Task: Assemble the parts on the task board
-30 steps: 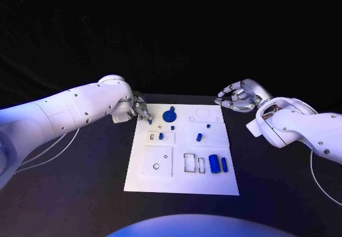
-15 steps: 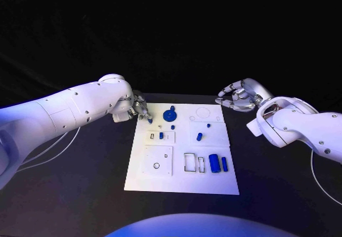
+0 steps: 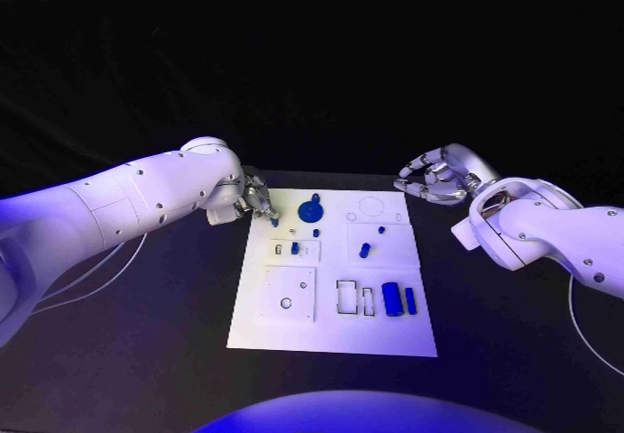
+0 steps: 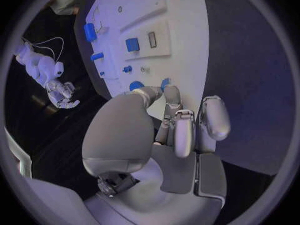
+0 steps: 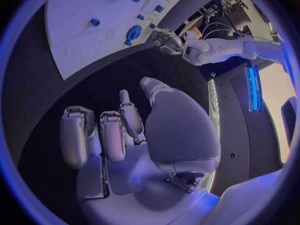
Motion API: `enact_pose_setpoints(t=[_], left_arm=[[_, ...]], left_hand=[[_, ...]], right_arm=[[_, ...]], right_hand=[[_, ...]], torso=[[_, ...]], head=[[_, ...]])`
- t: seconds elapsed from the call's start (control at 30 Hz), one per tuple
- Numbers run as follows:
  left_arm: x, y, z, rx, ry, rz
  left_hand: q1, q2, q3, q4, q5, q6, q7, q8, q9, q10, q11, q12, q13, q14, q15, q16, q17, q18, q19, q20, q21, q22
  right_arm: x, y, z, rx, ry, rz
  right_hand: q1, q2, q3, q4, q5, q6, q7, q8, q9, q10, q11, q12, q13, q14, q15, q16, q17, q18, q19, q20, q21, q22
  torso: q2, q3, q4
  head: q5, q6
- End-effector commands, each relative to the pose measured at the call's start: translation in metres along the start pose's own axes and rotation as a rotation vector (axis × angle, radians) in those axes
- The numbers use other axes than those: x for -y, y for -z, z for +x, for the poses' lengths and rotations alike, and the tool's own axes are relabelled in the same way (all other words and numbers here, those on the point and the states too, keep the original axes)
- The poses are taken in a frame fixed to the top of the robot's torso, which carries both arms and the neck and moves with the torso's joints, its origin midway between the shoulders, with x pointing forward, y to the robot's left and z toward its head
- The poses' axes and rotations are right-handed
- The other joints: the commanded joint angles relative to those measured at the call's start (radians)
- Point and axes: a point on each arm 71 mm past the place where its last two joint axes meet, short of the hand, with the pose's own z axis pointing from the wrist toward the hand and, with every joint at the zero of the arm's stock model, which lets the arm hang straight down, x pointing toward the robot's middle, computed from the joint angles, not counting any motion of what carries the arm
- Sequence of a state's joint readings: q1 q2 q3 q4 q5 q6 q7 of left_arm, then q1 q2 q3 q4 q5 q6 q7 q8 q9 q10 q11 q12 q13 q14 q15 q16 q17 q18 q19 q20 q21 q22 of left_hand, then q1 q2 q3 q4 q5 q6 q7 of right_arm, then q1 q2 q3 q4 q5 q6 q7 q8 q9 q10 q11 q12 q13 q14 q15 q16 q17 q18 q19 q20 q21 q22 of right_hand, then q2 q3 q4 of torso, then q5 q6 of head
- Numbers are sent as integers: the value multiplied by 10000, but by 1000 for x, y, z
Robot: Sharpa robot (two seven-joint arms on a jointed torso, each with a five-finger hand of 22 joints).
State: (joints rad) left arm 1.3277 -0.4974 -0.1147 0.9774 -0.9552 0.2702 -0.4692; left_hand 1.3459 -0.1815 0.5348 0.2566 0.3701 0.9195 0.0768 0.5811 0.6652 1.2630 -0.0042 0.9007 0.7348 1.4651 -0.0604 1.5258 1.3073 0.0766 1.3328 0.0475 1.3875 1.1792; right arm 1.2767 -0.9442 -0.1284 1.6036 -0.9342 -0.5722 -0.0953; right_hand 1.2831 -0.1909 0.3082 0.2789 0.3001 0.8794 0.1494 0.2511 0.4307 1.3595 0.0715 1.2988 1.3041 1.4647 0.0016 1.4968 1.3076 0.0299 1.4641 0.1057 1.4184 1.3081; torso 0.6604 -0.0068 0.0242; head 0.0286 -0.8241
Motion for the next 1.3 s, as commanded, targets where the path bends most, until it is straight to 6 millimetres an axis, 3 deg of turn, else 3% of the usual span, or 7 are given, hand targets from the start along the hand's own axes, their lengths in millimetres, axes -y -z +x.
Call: enact_pose_setpoints(t=[0.03,0.13,0.27,0.4,0.8,1.1,1.3], left_arm=[[-1,-1,1,129,613,293],[-2,0,1,188,917,385],[-4,2,1,311,1503,564],[-6,5,2,365,1954,683],[-11,24,13,366,2445,1061],[-19,37,27,626,2025,1362],[-22,43,35,937,1500,1560]], left_hand=[[-232,-328,2009,-1778,167,223,-41,-109,25,238,-42,195,186,828,-55,79,1728,47,172,-4,125,206],[-343,-448,2180,-1870,301,340,-74,-141,28,347,-73,255,241,837,-81,94,1759,21,248,-28,197,335],[-546,-630,2378,-1993,779,540,-132,-177,47,567,-132,439,439,826,-133,78,1711,-6,339,-81,285,488],[-664,-708,2457,-2059,1055,637,-165,-202,65,670,-164,508,518,818,-168,64,1675,-19,378,-111,325,555],[-773,-776,2523,-2130,1278,731,-200,-224,92,770,-197,593,622,819,-200,64,1671,-32,416,-143,364,623],[-788,-800,2536,-2154,1316,757,-210,-226,99,791,-207,606,638,822,-208,70,1684,-41,442,-150,385,666],[-793,-820,2551,-2178,1330,782,-220,-227,103,809,-217,611,644,826,-215,76,1698,-48,464,-156,403,703]], right_arm=[[-1,0,1,-68,75,-127],[-1,0,1,-60,74,-132],[-1,0,0,-44,73,-141],[-1,1,0,-27,74,-142],[1,2,-1,5,80,-112],[2,2,-3,26,89,-75],[2,3,-3,30,92,-67]], right_hand=[[-75,3,-5,64,41,-51,10,41,15,-15,-53,-51,-14,647,-82,-43,854,129,84,-56,-62,1566],[-75,3,-5,64,41,-51,10,41,15,-15,-53,-51,-14,647,-82,-43,854,129,84,-56,-62,1566],[-75,3,-5,64,41,-51,10,41,15,-15,-53,-51,-14,647,-82,-43,854,129,84,-56,-62,1566],[-89,0,-11,68,47,-50,9,46,16,-7,-53,-42,-7,650,-83,-39,865,127,91,-57,-55,1572],[-89,0,-11,68,47,-50,9,46,16,-7,-53,-42,-7,650,-83,-39,865,127,91,-57,-55,1572],[-97,-8,-18,66,52,-50,7,52,18,-6,-55,-42,-9,651,-84,-41,864,126,94,-58,-53,1574],[-97,-8,-18,66,52,-50,7,52,18,-6,-55,-42,-9,651,-84,-41,864,126,94,-58,-53,1574]], torso=[[-12,6,12],[-13,5,16],[-9,-6,14],[-14,-1,13],[-51,14,30],[-50,0,65],[-43,-13,50]], head=[[38,-11],[52,-10],[76,4],[92,12],[141,9],[138,-5],[203,-15]])
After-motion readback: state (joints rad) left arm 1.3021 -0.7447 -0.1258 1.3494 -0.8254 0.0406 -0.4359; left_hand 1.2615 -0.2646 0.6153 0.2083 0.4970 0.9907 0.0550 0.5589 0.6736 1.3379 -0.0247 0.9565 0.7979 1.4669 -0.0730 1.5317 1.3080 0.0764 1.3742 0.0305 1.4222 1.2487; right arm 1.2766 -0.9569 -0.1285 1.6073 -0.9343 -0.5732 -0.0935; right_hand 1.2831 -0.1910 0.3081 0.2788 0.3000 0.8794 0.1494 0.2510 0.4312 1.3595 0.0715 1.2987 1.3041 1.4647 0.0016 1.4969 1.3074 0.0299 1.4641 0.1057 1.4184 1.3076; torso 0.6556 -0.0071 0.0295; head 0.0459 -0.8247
